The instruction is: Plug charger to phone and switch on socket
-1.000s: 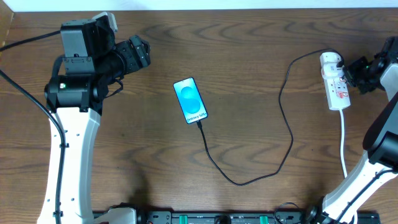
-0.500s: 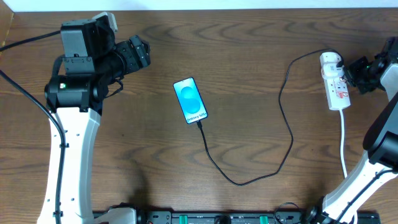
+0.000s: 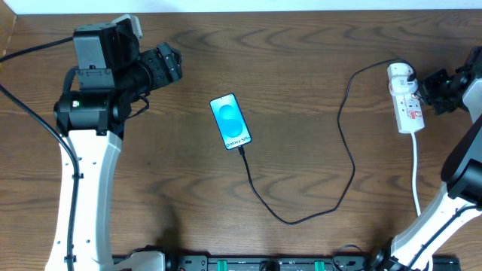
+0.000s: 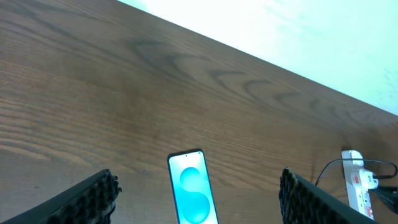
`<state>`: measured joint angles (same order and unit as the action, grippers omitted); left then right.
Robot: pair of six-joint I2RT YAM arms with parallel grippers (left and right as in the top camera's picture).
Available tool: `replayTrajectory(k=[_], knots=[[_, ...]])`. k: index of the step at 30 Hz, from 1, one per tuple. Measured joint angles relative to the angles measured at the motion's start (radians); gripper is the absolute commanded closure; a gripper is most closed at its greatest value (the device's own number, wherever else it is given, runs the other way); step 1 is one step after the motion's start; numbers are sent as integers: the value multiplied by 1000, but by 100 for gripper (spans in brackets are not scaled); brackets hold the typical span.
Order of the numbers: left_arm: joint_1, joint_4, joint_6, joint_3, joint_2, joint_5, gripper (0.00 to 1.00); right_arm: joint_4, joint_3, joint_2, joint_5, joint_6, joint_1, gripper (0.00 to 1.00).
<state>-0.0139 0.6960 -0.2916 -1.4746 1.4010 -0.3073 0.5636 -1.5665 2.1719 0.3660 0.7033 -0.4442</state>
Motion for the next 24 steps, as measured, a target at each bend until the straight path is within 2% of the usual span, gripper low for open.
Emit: replayTrajectory(k=[24], knots=[[0, 0, 0, 0, 0, 0, 15, -3, 3, 6, 57, 4, -19, 99]])
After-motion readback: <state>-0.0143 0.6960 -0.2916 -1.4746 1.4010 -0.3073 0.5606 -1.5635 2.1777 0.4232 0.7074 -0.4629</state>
